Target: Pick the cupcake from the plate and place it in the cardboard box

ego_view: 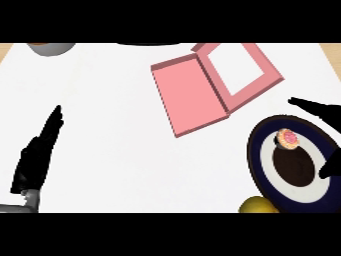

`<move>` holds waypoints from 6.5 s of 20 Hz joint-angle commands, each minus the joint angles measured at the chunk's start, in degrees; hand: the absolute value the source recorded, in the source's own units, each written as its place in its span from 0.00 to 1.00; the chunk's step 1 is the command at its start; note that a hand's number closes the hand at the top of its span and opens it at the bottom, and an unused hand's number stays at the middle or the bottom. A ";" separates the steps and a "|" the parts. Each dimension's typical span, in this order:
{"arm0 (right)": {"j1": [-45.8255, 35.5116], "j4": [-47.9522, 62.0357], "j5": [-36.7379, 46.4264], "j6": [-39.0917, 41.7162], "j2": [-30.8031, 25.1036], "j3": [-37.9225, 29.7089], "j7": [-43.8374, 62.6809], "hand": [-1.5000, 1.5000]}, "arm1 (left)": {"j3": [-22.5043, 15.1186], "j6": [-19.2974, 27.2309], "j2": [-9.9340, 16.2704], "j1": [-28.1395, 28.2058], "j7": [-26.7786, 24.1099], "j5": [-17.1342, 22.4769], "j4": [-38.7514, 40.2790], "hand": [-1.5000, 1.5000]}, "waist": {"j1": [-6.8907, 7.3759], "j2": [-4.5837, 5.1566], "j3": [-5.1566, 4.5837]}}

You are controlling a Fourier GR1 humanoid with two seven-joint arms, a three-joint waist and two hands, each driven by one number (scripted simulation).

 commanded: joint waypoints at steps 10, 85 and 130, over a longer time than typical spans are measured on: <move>-3.53 8.49 11.73 2.25 7.59 -3.85 -3.47 0.00 | 4.13 -3.04 -3.43 -5.50 2.79 -3.93 3.42 0.50 | 0.16 0.13 0.01; -13.53 -30.84 29.40 -11.56 39.31 -11.23 31.02 1.00 | 11.00 -11.58 -11.22 1.24 0.80 -10.62 -2.47 0.50 | 0.19 -0.01 -0.02; -45.97 44.04 6.07 -56.00 39.75 -42.17 -4.90 0.00 | 11.17 -11.42 -12.33 1.26 -0.70 -12.86 -2.04 0.50 | 1.03 0.48 0.12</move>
